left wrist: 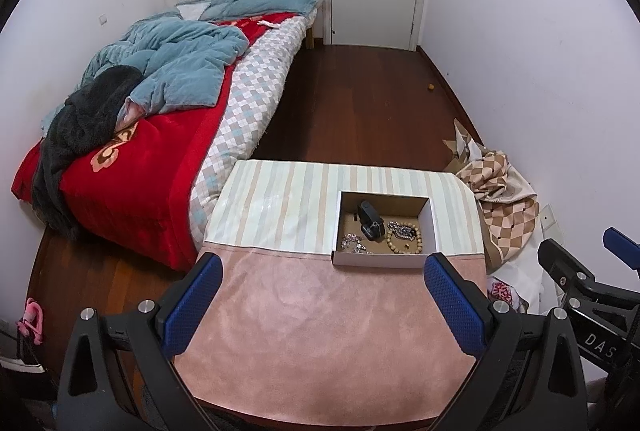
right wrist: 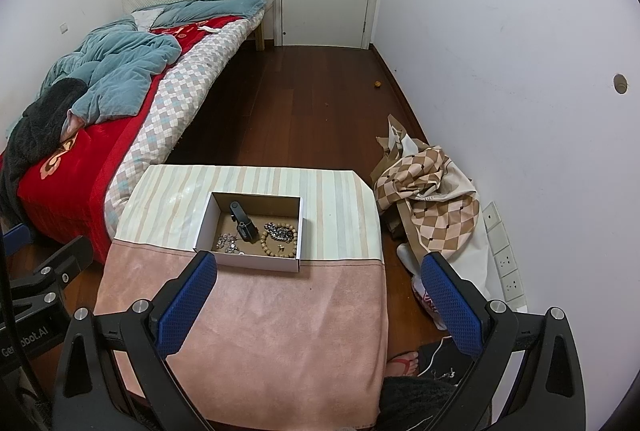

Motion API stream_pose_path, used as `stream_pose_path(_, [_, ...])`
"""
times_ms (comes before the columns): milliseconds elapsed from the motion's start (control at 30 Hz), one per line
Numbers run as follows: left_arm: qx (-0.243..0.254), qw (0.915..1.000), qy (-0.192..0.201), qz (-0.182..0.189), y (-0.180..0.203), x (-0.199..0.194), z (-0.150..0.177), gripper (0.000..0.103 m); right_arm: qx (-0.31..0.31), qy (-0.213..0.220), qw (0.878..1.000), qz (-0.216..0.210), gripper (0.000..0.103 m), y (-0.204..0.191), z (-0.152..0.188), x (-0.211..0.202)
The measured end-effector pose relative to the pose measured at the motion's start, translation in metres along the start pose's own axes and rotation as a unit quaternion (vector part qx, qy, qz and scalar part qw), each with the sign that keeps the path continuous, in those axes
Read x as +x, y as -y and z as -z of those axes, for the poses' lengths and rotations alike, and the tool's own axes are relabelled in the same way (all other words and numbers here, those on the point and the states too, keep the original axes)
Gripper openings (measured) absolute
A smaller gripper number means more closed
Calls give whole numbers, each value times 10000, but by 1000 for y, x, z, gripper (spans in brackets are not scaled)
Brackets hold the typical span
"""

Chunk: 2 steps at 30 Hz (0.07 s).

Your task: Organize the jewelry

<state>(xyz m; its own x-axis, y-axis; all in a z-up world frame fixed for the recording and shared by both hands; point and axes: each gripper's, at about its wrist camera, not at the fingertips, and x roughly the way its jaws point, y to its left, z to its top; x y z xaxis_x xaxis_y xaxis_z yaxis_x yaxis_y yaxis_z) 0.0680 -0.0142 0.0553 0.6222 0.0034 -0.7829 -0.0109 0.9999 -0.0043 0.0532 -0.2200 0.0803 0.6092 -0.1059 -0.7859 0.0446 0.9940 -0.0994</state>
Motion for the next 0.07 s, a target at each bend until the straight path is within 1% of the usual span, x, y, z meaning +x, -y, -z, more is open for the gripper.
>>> stream_pose_path(67, [-9, 10000, 9, 19, 1, 0, -1, 103, -4, -5, 10000, -2, 103, 0, 0, 0])
